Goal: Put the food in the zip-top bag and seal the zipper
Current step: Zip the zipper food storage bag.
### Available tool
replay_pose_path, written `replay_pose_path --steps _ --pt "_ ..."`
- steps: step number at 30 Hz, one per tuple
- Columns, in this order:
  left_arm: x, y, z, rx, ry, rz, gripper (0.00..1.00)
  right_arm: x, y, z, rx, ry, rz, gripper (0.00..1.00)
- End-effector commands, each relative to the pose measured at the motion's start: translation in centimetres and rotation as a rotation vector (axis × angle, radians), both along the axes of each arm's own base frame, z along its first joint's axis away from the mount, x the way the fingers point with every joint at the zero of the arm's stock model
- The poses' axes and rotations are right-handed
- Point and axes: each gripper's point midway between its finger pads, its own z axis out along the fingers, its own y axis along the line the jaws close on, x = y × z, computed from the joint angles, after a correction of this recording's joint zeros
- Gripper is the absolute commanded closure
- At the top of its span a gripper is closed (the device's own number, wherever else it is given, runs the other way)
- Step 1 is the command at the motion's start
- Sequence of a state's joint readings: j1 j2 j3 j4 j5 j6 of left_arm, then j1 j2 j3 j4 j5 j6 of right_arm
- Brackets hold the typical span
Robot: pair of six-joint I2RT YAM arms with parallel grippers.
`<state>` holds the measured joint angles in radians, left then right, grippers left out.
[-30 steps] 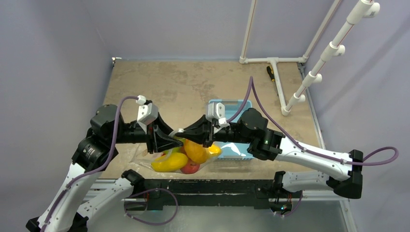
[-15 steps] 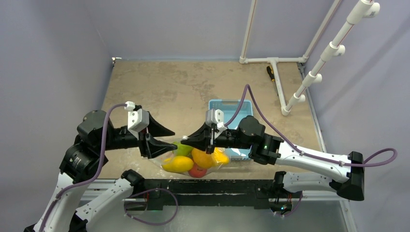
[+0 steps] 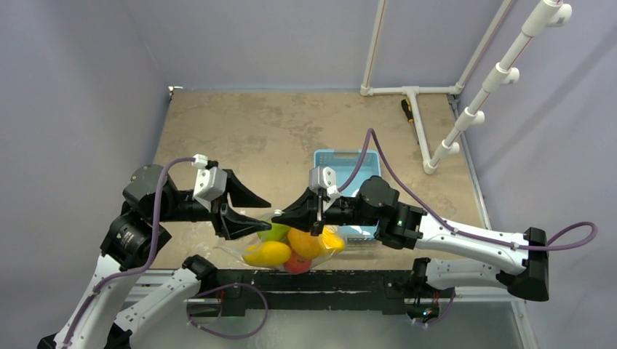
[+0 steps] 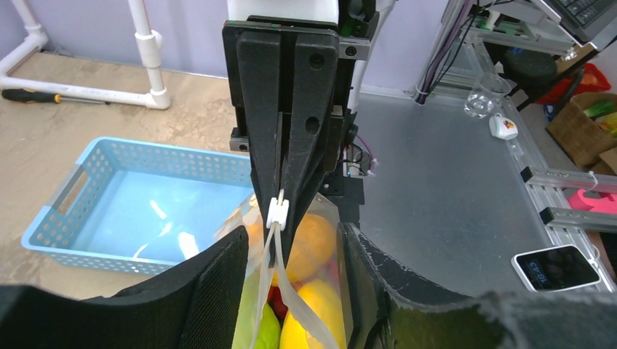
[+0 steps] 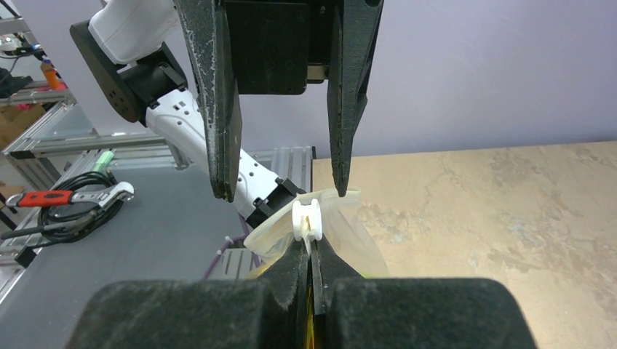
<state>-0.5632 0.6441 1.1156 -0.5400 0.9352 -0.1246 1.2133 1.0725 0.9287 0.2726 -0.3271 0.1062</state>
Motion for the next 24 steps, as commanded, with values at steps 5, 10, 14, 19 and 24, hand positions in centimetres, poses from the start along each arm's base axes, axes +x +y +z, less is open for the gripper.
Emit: replay_pose_path --steps 5,10,14,19,24 --pt "-0.42 -0.58 0.46 -0.029 -0.018 -0.068 0.54 -0.99 -0.08 3.82 0.109 -0.032 0.038 1.00" --pt "-0.18 -0.78 0.33 -0.031 -0.013 -0.070 0.56 -1.00 0.06 4.01 0.111 -0.032 0.039 1.00" --pt "0.01 -0.98 0.25 -0.038 -0.007 -0.073 0.56 -1.01 0.11 4.16 0.111 -0.034 0.038 1.00" --pt "0.01 -1.07 -0.06 -0.036 0.003 -0.080 0.59 -1.07 0.10 4.49 0.119 -0.037 0.039 1.00" --pt "-0.06 -1.08 -0.31 -0.033 0.011 -0.084 0.64 -1.01 0.28 4.55 0.117 -0.039 0.038 1.00"
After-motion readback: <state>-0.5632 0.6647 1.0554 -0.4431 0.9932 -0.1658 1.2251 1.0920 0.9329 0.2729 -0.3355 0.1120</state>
